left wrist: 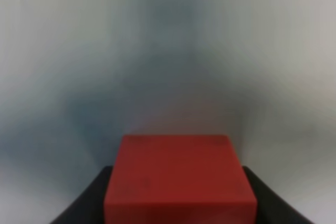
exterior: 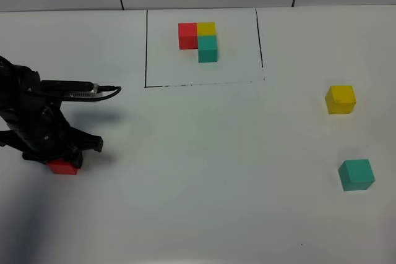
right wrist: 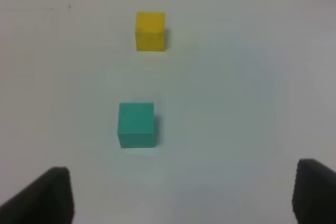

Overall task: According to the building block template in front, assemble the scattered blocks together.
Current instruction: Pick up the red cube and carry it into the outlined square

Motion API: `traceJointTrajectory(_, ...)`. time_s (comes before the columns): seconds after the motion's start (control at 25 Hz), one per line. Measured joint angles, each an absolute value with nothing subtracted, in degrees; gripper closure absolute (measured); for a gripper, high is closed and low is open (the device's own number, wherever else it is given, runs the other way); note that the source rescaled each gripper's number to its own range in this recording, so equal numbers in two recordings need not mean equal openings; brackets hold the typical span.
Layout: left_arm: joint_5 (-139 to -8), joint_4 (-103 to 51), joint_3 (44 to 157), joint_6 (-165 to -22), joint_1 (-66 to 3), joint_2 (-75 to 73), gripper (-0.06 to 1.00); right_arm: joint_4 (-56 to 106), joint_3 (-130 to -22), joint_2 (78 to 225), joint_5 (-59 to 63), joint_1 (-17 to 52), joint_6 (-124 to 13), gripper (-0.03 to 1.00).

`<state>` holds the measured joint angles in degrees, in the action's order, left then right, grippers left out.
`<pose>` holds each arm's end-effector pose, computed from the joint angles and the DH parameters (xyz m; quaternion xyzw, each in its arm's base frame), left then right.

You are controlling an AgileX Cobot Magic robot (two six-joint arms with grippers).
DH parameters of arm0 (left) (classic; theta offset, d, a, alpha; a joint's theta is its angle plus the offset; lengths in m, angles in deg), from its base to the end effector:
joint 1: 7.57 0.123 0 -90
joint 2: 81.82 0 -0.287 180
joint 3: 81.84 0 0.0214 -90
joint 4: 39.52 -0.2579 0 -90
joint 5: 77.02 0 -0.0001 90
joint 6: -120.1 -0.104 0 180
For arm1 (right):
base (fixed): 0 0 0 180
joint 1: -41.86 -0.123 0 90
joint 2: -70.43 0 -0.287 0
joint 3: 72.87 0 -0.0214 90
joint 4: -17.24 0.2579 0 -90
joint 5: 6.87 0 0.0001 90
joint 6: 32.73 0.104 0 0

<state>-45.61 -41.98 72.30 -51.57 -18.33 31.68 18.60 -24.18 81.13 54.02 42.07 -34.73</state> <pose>0.3102 -0.0566 0.1018 0.0385 0.9959 -0.0009 0.0814 0.0188 0.0021 0.2735 -0.0137 0.8671 0.0023 0.4980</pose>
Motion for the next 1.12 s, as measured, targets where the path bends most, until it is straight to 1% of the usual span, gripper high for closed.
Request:
traceJointTrajectory(0.08, -43.83, -41.98, 73.49, -53.68, -18.33, 31.68, 0.94, 18.60, -24.18, 81.13, 54.02, 42.07, -34.73, 0.23)
traceJointTrajectory(0.24, -39.74, -41.75, 78.12, -62.27, -18.56, 31.68, 0.94, 18.60, -24.18, 81.13, 54.02, 42.07, -34.73, 0.23)
traceJointTrajectory(0.44, -35.62, -41.09, 85.53, -70.72, -20.94, 31.72, 0.94, 18.60, -24.18, 81.13, 54.02, 42.07, -34.73, 0.23)
traceJointTrajectory(0.68, -29.83, -41.08, 96.15, -81.66, -26.77, 34.85, 0.94, 18.60, -24.18, 81.13, 54.02, 42.07, -34.73, 0.23)
traceJointTrajectory(1.12, -17.48, -44.10, 119.77, -98.45, -38.70, 50.20, 0.94, 18.60, -24.18, 81.13, 54.02, 42.07, -34.73, 0.23)
